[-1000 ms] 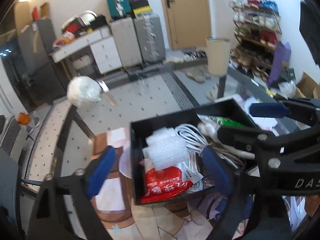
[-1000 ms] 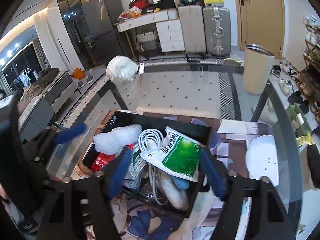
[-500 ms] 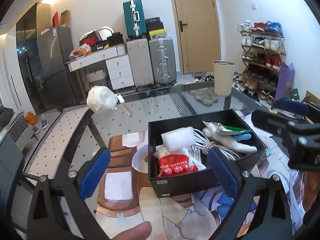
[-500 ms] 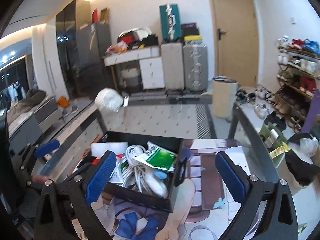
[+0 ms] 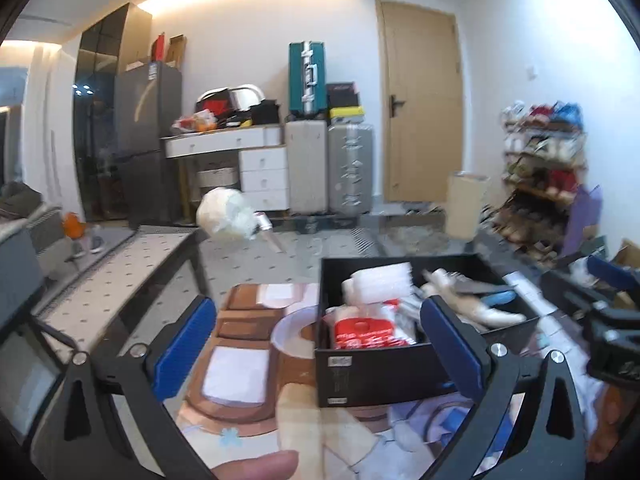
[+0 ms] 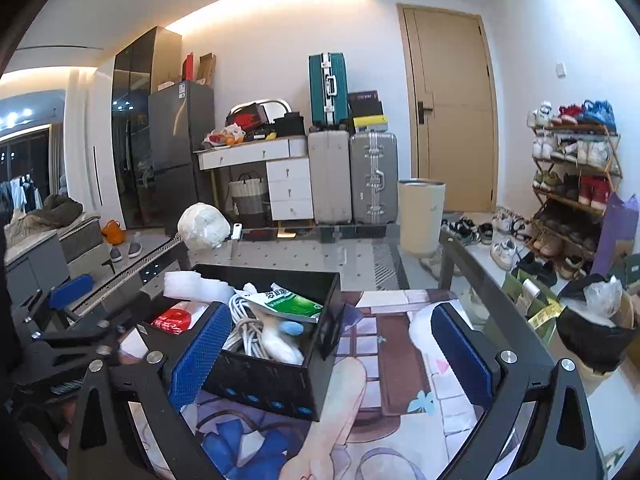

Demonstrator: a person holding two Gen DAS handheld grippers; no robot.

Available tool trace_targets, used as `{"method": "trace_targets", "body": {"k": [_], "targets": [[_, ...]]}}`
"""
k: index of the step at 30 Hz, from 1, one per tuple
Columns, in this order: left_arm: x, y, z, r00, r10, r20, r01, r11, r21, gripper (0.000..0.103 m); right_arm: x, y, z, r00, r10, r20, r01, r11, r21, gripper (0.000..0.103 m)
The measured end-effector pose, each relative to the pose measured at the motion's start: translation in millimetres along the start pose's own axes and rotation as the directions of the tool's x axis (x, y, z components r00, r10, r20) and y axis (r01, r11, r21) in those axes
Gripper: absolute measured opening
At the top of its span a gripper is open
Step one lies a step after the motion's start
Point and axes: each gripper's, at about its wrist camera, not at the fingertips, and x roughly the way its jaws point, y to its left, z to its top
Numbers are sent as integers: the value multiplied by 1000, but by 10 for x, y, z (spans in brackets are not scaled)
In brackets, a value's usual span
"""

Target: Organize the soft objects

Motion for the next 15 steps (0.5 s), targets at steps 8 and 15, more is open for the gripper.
{"method": "trace_targets", "body": {"k": [8, 15], "targets": [[-72, -83, 0, 999, -19, 45, 18, 1000, 24, 103, -2, 98, -10, 999, -5, 35, 7, 999, -48, 102], [-112, -129, -8, 999, -13, 53, 11, 999, 34, 103, -8, 135, -17, 999, -10, 40, 12, 999, -50, 102]]}}
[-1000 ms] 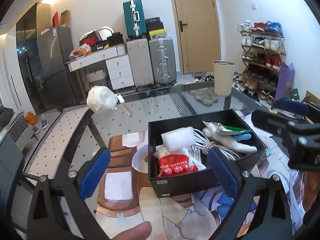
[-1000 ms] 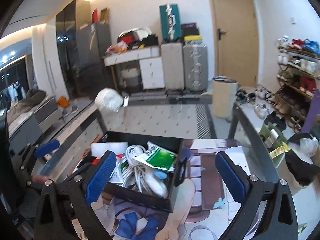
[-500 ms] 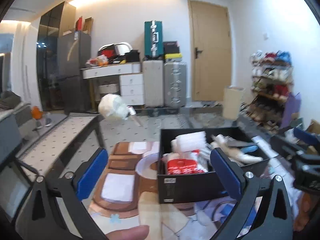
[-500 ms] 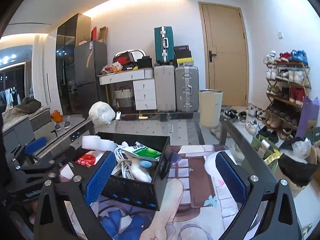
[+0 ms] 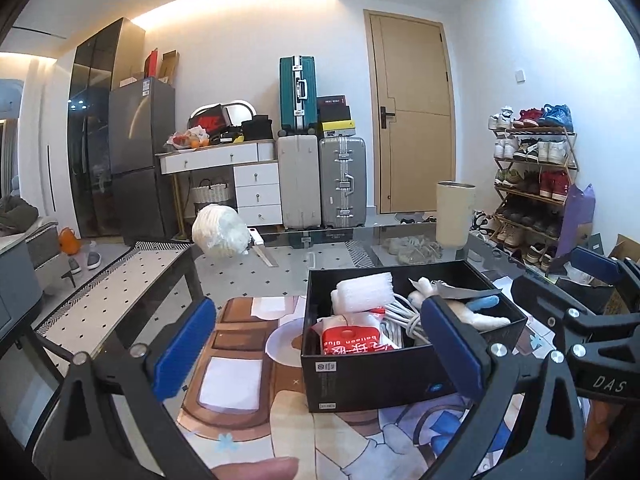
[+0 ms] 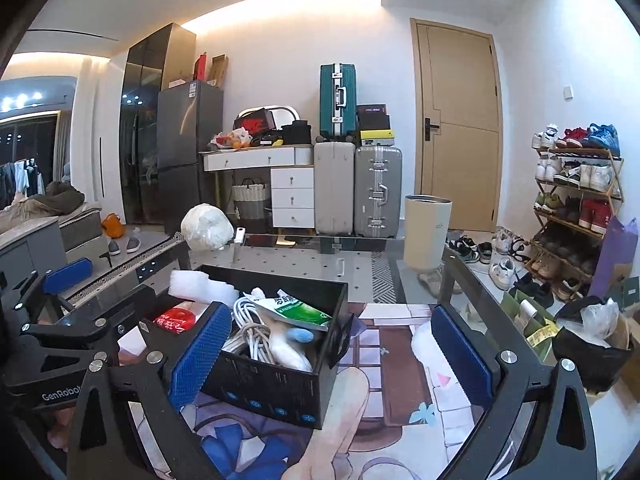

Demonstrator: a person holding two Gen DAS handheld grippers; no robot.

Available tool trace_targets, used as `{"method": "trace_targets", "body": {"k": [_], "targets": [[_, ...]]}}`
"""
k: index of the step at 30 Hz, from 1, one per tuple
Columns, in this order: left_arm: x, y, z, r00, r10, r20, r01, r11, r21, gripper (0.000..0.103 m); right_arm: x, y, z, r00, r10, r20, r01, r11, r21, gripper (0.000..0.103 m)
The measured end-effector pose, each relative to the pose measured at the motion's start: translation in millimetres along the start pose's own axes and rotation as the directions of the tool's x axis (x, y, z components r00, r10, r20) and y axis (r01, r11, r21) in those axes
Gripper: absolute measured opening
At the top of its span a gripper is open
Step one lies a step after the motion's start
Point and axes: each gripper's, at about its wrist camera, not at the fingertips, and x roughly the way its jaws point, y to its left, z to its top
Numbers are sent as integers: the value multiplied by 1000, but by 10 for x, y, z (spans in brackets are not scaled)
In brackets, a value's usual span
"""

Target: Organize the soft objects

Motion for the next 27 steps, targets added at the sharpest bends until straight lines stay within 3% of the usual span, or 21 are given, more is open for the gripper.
{"method": "trace_targets", "body": {"k": [27], "targets": [[-25, -23, -15, 1000, 8, -5, -8, 1000, -7, 103, -17, 22, -11, 1000, 4, 3, -4, 1000, -4, 102]]}}
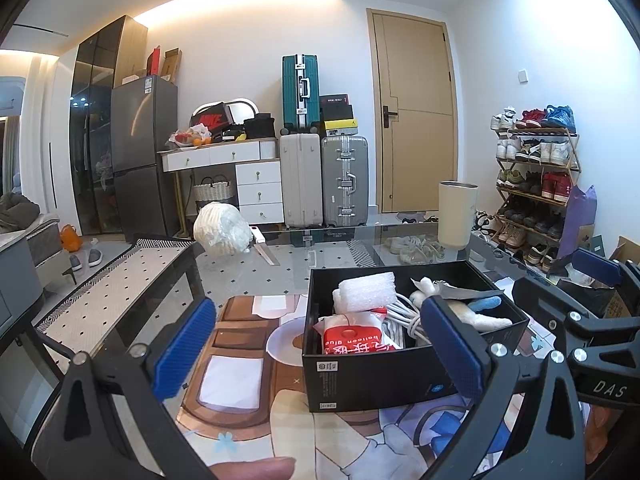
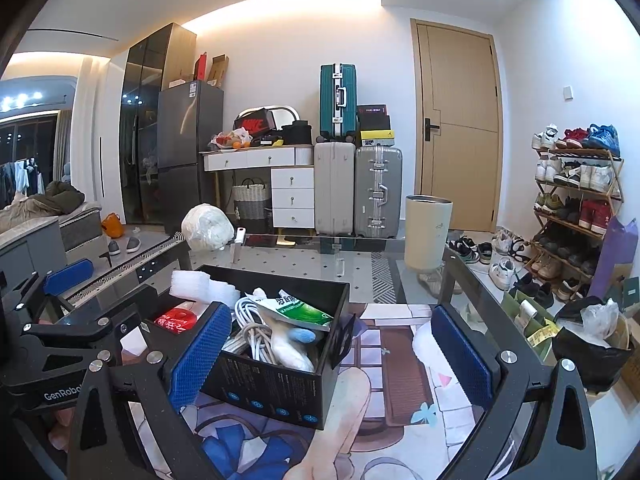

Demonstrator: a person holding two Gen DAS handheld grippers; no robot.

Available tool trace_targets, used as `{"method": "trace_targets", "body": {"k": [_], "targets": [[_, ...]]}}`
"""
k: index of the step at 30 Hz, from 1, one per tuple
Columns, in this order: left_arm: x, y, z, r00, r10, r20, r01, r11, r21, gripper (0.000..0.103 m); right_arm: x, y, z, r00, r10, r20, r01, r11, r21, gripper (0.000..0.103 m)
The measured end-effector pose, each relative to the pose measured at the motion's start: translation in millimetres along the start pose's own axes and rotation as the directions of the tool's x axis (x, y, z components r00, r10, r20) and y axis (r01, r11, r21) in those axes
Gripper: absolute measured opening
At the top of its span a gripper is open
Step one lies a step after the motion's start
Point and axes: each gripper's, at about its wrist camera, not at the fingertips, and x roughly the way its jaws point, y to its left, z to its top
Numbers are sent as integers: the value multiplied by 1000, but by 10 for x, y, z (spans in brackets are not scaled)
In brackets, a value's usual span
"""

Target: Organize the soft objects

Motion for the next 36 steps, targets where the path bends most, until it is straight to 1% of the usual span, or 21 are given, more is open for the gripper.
{"method": "trace_targets", "body": {"k": [9, 22, 36], "targets": [[-18, 4, -1, 1000, 5, 0, -5, 1000, -10, 103, 11, 7, -8, 1000, 10, -5, -10, 1000, 5, 102], [-2, 5, 16, 1000, 20, -5, -20, 1000, -14, 103, 24, 56, -51, 1000, -3, -9, 3, 1000, 5, 102], [-1, 2, 16, 1000, 19, -4, -19, 1000, -15, 103, 16, 56, -48, 1000, -4, -11, 4, 1000, 6, 102]]}}
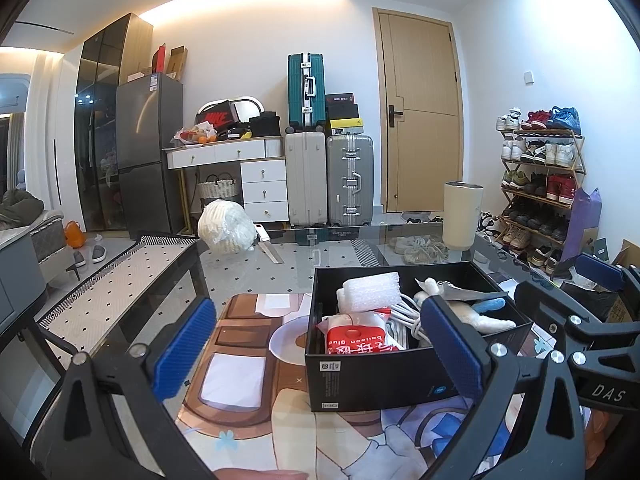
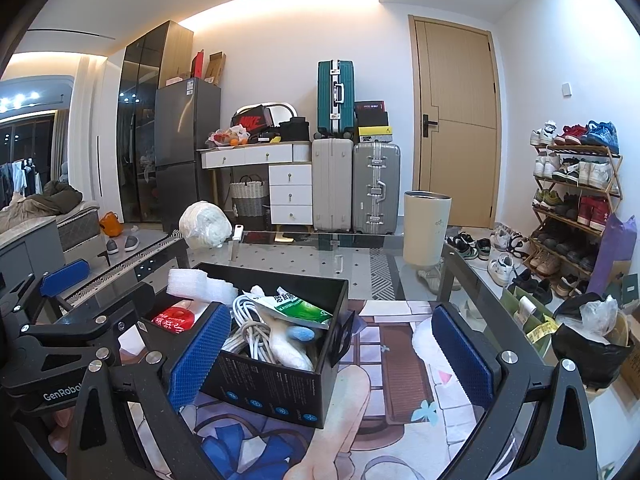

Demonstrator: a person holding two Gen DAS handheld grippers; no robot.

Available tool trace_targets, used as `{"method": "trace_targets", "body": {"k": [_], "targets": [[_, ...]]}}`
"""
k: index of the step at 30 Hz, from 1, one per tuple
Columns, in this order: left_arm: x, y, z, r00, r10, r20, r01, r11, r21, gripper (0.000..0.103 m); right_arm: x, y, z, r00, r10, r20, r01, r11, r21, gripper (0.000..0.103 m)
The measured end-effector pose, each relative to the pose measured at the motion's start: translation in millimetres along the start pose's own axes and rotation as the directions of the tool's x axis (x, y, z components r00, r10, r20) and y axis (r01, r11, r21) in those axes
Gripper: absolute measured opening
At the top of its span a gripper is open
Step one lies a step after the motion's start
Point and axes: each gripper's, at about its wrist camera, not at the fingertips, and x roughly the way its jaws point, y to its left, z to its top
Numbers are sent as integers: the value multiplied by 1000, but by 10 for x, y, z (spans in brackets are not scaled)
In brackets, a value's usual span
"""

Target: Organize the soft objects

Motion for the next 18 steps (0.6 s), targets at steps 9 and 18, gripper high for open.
{"method": "trace_targets", "body": {"k": [9, 18], "targets": [[-2, 4, -2, 1000, 3, 2, -3, 1000, 0, 103, 1, -1, 7, 1000, 0, 0, 0, 1000, 0, 102], [-15, 12, -24, 1000, 16, 3, -16, 1000, 0, 103, -3, 0, 8, 1000, 0, 0, 0, 1000, 1, 102]]}}
